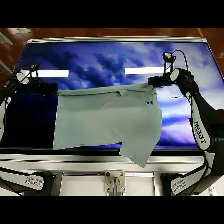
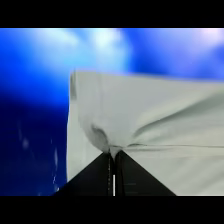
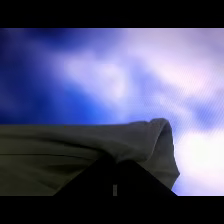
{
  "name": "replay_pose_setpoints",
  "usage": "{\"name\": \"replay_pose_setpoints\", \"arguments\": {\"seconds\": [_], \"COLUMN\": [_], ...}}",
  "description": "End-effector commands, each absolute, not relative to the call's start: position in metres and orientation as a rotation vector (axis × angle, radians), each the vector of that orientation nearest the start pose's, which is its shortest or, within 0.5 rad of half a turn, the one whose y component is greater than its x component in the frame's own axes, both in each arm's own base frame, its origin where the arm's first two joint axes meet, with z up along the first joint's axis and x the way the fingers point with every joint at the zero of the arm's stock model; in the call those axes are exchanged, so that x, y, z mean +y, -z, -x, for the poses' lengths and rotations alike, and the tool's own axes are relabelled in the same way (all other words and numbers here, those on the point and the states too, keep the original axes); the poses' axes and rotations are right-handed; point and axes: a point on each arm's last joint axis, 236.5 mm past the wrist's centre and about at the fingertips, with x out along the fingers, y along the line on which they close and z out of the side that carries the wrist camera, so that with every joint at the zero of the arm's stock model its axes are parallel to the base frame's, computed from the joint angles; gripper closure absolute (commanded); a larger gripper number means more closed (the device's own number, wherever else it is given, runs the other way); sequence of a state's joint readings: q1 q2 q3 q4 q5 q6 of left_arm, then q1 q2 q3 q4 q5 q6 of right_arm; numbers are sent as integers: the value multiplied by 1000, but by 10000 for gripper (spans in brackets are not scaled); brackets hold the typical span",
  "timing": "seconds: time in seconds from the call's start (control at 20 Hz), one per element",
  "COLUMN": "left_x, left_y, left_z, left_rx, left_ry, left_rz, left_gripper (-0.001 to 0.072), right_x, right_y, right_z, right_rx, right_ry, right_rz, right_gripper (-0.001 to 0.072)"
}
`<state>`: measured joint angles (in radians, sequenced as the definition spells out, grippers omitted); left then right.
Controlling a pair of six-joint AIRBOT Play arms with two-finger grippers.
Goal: Fold the shirts.
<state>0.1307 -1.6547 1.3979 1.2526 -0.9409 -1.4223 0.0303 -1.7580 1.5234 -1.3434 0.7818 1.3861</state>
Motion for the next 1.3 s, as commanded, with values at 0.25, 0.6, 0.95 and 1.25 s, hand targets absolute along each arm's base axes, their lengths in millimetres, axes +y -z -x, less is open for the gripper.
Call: {"name": "replay_pose_setpoints", "arguments": {"seconds": [0.25, 0.6, 0.95, 1.25], "left_x": [-6, -16, -13, -13], "left_y": [82, 81, 23, 47], "left_z": [-408, -403, -320, -213], "left_rx": [1538, 1562, 1749, 1669], "left_ry": [136, 113, 250, 235], "left_rz": [240, 339, 380, 576], "left_gripper": [675, 518, 122, 115], "right_x": [49, 70, 8, -30], "right_y": [99, 88, -8, 12], "right_z": [-451, -462, -392, -312], "right_rx": [1502, 1451, 1531, 1563], "right_ry": [-138, -169, -210, -207], "right_rz": [-105, -220, -114, -478], "right_gripper": [645, 202, 202, 17]}}
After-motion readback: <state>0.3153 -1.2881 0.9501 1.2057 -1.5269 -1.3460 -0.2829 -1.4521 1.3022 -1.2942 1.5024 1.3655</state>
